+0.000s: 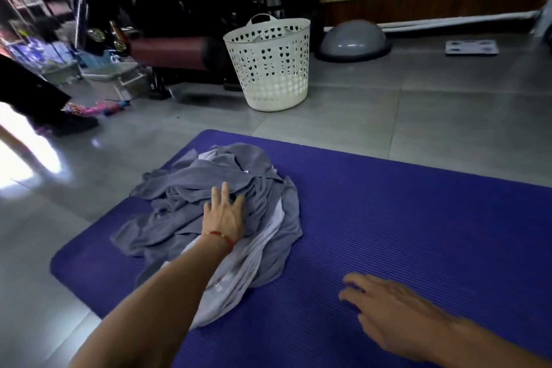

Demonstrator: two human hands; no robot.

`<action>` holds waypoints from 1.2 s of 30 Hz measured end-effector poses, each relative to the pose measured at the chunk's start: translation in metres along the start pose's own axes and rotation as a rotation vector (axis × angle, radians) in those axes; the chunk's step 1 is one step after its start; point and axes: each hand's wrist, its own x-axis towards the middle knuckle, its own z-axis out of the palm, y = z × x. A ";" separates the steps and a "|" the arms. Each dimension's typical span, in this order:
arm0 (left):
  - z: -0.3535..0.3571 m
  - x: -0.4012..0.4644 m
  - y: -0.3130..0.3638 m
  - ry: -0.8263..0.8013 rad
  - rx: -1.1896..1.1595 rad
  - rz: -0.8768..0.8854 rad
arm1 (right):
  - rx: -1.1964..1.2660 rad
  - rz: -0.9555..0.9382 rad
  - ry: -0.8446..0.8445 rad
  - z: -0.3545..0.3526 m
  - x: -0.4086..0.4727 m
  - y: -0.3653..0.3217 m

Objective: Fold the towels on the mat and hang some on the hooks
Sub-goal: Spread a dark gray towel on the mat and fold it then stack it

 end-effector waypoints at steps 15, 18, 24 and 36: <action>-0.013 -0.009 0.014 0.303 -0.658 -0.079 | 0.278 0.205 0.147 0.039 -0.032 0.035; -0.034 -0.063 0.047 0.318 -0.830 -0.004 | 0.583 0.247 0.221 0.030 -0.017 0.033; -0.046 -0.188 0.115 0.130 -1.155 0.097 | 1.805 0.235 0.036 -0.002 0.010 0.005; -0.013 -0.238 0.120 0.120 -0.674 0.387 | 0.929 0.193 0.109 0.040 -0.047 0.049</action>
